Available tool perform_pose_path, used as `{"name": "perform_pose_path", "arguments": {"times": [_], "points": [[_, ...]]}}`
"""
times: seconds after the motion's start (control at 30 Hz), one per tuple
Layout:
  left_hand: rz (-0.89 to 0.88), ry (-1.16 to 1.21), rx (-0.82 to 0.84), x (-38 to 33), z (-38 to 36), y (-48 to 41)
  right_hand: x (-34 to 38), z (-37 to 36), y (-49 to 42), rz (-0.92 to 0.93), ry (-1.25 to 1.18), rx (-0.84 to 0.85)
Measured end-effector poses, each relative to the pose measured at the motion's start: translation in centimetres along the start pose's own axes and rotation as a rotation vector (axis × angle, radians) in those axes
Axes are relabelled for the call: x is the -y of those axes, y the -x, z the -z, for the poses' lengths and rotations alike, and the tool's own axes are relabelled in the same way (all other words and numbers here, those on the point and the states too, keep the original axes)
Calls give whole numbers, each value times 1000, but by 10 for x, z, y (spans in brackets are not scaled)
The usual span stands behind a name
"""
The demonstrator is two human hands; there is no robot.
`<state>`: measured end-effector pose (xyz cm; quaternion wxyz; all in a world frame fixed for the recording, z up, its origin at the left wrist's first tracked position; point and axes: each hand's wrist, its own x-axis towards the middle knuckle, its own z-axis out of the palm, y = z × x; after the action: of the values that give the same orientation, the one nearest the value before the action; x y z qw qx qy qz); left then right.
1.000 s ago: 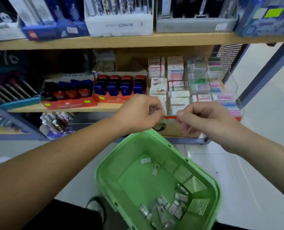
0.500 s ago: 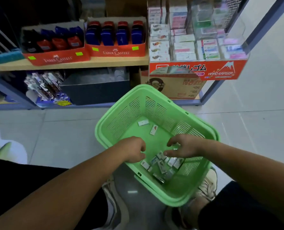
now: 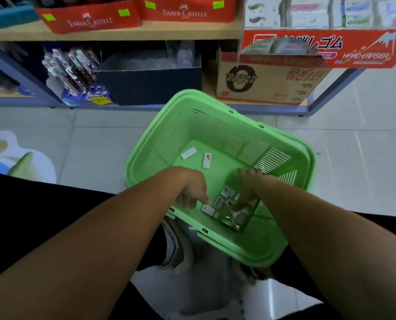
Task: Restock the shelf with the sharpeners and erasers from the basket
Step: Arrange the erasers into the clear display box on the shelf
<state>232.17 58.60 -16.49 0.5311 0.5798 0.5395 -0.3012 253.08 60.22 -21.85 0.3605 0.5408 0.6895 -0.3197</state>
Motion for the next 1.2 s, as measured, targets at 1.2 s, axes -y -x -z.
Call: {"name": "perform_pose_path", "arguments": {"times": [1.2], "points": [[-145, -30, -125, 20, -15, -84, 5, -17, -23, 80, -118, 285]]}}
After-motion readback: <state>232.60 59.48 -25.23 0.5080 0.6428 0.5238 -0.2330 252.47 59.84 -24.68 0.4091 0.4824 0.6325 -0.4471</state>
